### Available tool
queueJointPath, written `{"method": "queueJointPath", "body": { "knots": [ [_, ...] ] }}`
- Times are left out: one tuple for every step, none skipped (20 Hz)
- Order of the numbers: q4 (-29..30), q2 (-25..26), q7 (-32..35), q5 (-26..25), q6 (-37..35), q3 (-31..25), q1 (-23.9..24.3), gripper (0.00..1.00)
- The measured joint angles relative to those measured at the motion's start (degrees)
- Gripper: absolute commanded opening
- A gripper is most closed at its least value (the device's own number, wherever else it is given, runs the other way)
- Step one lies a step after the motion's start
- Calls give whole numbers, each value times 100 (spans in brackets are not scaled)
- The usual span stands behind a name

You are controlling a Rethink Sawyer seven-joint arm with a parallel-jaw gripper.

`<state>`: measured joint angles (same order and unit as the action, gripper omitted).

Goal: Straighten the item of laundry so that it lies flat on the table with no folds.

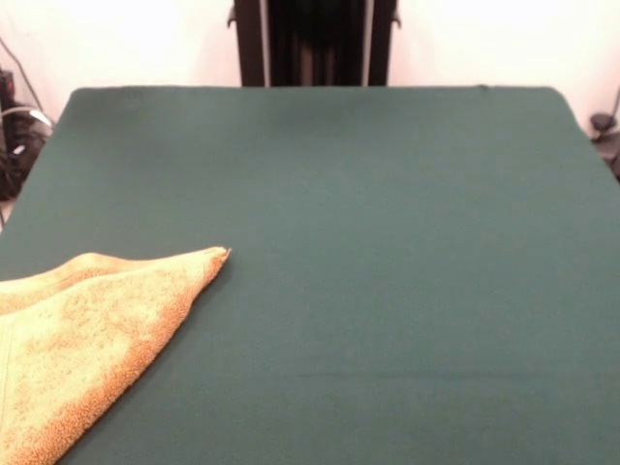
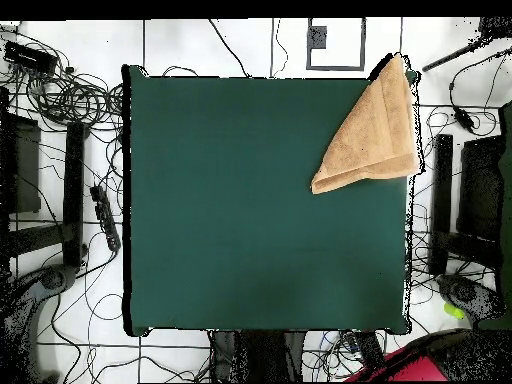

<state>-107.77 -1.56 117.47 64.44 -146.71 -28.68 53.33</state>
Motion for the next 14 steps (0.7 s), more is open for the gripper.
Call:
{"method": "queueJointPath", "body": {
  "knots": [
    [0,0,0,1,4,0,0,0],
    [0,0,0,2,4,0,0,0],
    [0,0,0,2,4,0,0,0],
    [1,0,0,2,4,0,0,0],
    [1,0,0,2,4,0,0,0],
    [1,0,0,2,4,0,0,0],
    [1,0,0,2,4,0,0,0],
    [4,1,0,4,2,2,0,0],
    [6,1,0,4,1,9,0,0],
    [14,1,0,11,1,35,0,0],
    [18,0,0,23,1,46,0,0],
    [22,0,0,32,1,55,0,0],
    [42,0,0,94,-13,107,0,0],
    [62,-1,0,155,-27,159,0,0]
  ]
}}
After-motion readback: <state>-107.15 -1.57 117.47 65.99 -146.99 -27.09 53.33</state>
